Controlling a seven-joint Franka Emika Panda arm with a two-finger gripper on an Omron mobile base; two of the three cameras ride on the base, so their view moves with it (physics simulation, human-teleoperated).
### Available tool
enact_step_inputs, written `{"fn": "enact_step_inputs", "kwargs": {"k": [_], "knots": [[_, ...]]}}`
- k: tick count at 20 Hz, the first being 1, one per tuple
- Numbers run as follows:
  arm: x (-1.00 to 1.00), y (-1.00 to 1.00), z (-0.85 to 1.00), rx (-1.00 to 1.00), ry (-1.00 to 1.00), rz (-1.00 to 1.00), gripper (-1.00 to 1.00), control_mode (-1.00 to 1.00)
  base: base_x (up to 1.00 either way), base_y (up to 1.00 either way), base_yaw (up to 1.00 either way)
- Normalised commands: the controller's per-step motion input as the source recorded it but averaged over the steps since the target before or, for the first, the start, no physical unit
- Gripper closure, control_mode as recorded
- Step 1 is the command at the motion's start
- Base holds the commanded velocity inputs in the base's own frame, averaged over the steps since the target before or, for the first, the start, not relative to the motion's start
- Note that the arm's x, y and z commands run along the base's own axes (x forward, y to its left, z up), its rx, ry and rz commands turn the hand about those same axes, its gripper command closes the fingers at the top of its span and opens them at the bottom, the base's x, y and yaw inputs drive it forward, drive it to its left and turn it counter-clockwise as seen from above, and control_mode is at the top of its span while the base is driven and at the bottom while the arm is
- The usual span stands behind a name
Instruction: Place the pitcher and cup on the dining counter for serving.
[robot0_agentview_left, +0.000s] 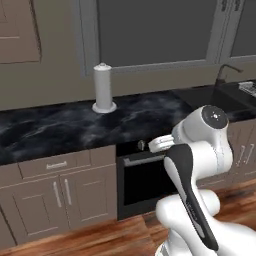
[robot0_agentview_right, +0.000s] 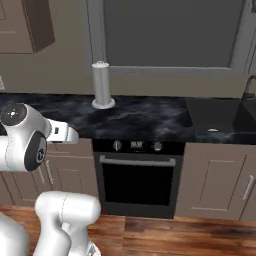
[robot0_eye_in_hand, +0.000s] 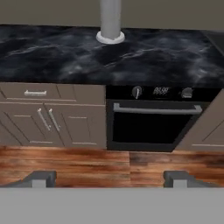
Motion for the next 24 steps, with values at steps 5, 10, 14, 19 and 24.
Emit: {"fn": "enact_step_inputs", "kwargs": {"k": [5,10,14,19,24], "knots": [[0.0,0.0,0.0,0.0,0.0,0.0,-1.0,1.0,0.83,-1.0,-0.27],[0.0,0.0,0.0,0.0,0.0,0.0,-1.0,1.0,0.52,-1.0,-0.34],[0.0,0.0,0.0,0.0,0.0,0.0,-1.0,1.0,0.49,-1.0,-0.35],[0.0,0.0,0.0,0.0,0.0,0.0,-1.0,1.0,0.55,-1.0,-0.33],[0.0,0.0,0.0,0.0,0.0,0.0,-1.0,1.0,0.62,-1.0,-0.31]]}}
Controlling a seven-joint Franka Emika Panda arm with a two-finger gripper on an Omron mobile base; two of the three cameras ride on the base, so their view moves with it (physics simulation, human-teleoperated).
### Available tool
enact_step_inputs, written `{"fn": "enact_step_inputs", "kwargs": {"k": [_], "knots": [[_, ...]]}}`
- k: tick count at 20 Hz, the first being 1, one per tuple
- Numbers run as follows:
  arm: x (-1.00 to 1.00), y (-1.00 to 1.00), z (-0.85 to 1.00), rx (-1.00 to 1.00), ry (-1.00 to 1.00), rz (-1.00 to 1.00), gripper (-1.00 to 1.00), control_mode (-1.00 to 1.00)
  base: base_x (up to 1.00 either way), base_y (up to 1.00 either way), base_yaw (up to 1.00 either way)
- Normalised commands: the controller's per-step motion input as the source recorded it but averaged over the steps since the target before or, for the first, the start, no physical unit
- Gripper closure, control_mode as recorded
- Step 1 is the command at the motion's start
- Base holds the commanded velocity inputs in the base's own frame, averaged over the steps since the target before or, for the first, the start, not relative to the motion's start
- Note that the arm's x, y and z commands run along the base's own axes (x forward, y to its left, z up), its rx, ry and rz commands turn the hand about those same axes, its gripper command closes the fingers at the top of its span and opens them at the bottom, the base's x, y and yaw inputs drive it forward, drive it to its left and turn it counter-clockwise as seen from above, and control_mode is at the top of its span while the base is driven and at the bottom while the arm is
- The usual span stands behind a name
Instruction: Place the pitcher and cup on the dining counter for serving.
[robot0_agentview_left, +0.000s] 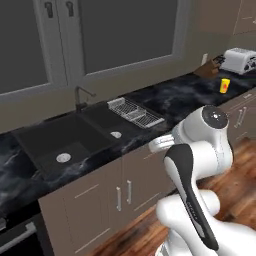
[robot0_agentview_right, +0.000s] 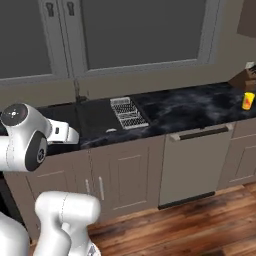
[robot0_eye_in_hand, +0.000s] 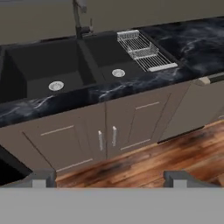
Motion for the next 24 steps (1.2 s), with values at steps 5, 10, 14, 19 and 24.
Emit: {"fn": "enact_step_inputs", "kwargs": {"k": [5,10,14,19,24], "knots": [[0.0,0.0,0.0,0.0,0.0,0.0,-1.0,1.0,0.79,-1.0,-0.25],[0.0,0.0,0.0,0.0,0.0,0.0,-1.0,1.0,0.91,-1.0,-0.22],[0.0,0.0,0.0,0.0,0.0,0.0,-1.0,1.0,0.99,-1.0,-0.16],[0.0,0.0,0.0,0.0,0.0,0.0,-1.0,1.0,1.0,-1.0,-0.03],[0.0,0.0,0.0,0.0,0.0,0.0,-1.0,1.0,1.0,-1.0,0.17]]}}
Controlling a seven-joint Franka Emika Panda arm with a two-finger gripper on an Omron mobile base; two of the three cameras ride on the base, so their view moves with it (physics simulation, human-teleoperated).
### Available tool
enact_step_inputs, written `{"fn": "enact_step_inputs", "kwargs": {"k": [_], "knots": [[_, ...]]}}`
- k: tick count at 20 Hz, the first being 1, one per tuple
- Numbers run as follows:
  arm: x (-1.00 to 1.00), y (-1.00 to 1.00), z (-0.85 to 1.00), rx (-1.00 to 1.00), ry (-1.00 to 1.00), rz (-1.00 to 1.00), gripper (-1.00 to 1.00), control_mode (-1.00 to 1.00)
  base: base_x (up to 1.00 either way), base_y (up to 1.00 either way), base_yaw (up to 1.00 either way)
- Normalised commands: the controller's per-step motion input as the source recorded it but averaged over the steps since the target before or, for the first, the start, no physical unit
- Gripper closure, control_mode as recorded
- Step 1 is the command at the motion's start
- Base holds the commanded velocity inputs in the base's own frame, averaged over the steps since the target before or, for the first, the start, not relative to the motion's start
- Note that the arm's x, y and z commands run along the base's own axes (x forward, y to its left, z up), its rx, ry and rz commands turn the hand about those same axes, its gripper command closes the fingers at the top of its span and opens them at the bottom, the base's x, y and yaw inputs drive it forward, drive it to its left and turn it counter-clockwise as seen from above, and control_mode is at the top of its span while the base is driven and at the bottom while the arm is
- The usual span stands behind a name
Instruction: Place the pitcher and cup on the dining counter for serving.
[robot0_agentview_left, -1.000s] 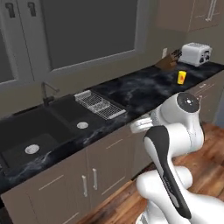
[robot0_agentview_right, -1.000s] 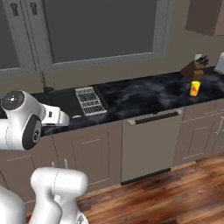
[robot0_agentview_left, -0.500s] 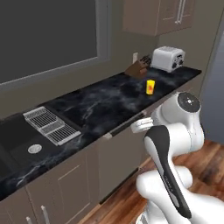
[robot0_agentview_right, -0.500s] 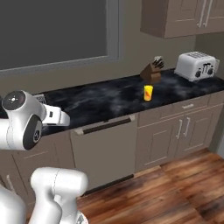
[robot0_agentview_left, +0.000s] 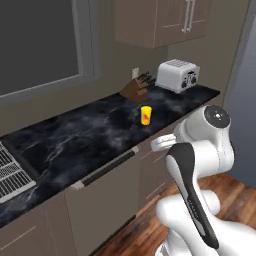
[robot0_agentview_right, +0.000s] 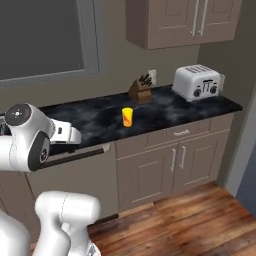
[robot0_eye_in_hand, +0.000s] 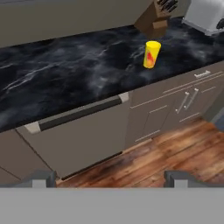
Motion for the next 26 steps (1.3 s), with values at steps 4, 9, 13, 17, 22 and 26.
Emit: {"fn": "enact_step_inputs", "kwargs": {"k": [4,9,13,17,22,26], "knots": [[0.0,0.0,0.0,0.0,0.0,0.0,-1.0,1.0,1.0,-0.98,0.28],[0.0,0.0,0.0,0.0,0.0,0.0,-1.0,1.0,1.0,-0.63,0.44],[0.0,0.0,0.0,0.0,0.0,0.0,-1.0,1.0,0.93,-0.6,0.45],[0.0,0.0,0.0,0.0,0.0,0.0,-1.0,1.0,0.59,-0.56,0.29],[0.0,0.0,0.0,0.0,0.0,0.0,-1.0,1.0,0.37,-0.02,0.11],[0.0,0.0,0.0,0.0,0.0,0.0,-1.0,1.0,0.28,0.2,0.0]]}}
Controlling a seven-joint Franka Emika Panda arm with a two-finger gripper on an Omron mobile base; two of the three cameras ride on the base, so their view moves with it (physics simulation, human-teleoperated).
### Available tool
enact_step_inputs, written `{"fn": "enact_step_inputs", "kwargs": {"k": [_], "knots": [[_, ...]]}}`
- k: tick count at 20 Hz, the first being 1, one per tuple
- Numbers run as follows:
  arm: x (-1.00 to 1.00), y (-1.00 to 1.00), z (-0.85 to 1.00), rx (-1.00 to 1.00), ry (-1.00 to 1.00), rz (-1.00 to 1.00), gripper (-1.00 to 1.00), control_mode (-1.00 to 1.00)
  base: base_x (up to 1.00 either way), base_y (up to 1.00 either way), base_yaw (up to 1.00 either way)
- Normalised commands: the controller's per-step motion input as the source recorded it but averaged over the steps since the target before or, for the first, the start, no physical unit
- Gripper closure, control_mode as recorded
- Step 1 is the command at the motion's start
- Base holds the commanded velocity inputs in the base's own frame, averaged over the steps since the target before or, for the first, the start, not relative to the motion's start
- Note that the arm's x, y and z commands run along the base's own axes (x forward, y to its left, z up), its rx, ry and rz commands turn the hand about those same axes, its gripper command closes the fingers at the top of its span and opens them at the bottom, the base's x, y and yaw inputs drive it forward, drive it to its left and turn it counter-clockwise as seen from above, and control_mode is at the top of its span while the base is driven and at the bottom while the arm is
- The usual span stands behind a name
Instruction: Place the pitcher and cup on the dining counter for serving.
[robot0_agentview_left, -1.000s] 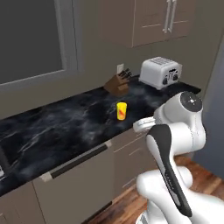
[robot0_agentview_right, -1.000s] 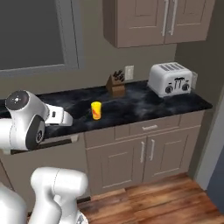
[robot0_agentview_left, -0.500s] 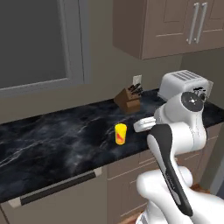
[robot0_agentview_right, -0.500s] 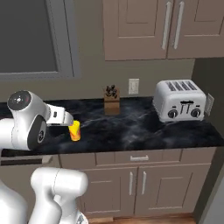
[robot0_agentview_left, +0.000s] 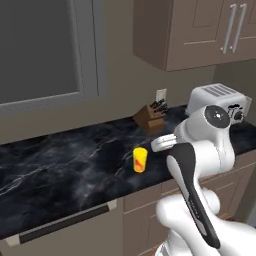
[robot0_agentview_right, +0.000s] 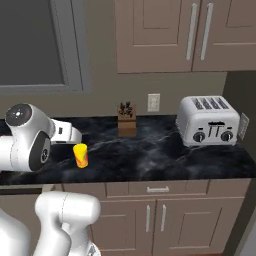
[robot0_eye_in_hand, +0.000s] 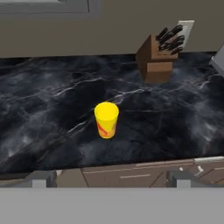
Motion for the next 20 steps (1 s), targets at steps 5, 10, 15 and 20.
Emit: {"fn": "enact_step_inputs", "kwargs": {"k": [5,10,15,20], "knots": [[0.0,0.0,0.0,0.0,0.0,0.0,-1.0,1.0,0.31,0.1,0.0],[0.0,0.0,0.0,0.0,0.0,0.0,-1.0,1.0,0.16,0.02,0.15],[0.0,0.0,0.0,0.0,0.0,0.0,-1.0,1.0,0.21,0.0,0.3],[0.0,0.0,0.0,0.0,0.0,0.0,-1.0,1.0,0.1,0.07,0.15]]}}
